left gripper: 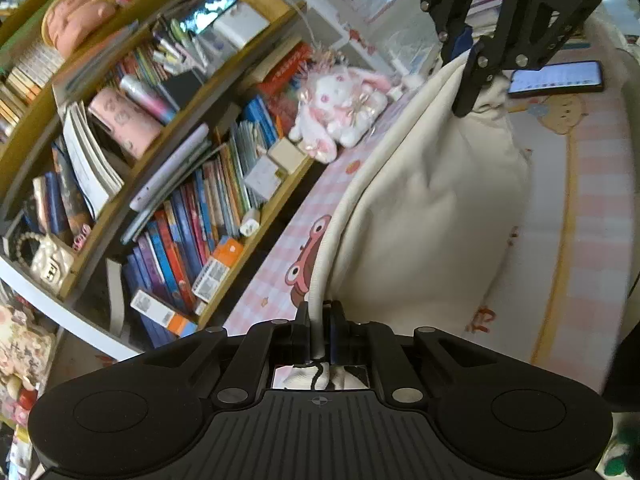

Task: Fold clothes
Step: 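Lift the cream T-shirt with both grippers and fold it in half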

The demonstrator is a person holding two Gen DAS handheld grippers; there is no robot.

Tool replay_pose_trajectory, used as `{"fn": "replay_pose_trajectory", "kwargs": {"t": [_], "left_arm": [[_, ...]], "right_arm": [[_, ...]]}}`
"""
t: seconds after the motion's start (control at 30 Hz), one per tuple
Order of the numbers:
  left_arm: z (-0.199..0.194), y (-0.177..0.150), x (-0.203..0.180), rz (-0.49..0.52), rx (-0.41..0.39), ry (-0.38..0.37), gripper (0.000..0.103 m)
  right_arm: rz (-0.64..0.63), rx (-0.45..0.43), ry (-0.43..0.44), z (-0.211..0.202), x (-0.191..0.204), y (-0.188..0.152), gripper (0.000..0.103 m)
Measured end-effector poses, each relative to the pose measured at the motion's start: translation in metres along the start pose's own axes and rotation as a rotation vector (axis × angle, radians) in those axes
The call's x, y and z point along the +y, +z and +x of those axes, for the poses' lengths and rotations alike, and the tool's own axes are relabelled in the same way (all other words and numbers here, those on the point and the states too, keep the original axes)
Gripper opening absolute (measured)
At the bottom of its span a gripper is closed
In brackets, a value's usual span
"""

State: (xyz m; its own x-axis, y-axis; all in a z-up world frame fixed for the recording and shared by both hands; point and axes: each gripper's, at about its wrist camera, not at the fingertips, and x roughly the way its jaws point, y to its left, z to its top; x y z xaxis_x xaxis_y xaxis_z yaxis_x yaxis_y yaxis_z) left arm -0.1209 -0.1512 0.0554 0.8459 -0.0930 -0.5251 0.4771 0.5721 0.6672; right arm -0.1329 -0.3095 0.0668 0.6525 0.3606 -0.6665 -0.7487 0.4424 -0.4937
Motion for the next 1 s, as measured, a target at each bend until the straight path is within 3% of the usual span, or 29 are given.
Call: {"fn": "replay_pose_trajectory", "kwargs": {"t": [0.77,0.97,1.0], "left_arm": [[0.131,0.016,0.008,-0.037,0.277,-0.070,0.017],[0.157,0.013,0.002,-0.048,0.337,-0.088,0.029],[0.159,0.012,0.001,-0.046,0.346,-0.078,0.037]], "right_arm": [[0.142,0.011,0.336,0.132,-0.112,-0.024,0.012],[0.240,0.031,0.401,0.160,-0.127,-0.037,0.014],[0.260,0.034,0.412,0.165,-0.130,-0.040,0.015]]}}
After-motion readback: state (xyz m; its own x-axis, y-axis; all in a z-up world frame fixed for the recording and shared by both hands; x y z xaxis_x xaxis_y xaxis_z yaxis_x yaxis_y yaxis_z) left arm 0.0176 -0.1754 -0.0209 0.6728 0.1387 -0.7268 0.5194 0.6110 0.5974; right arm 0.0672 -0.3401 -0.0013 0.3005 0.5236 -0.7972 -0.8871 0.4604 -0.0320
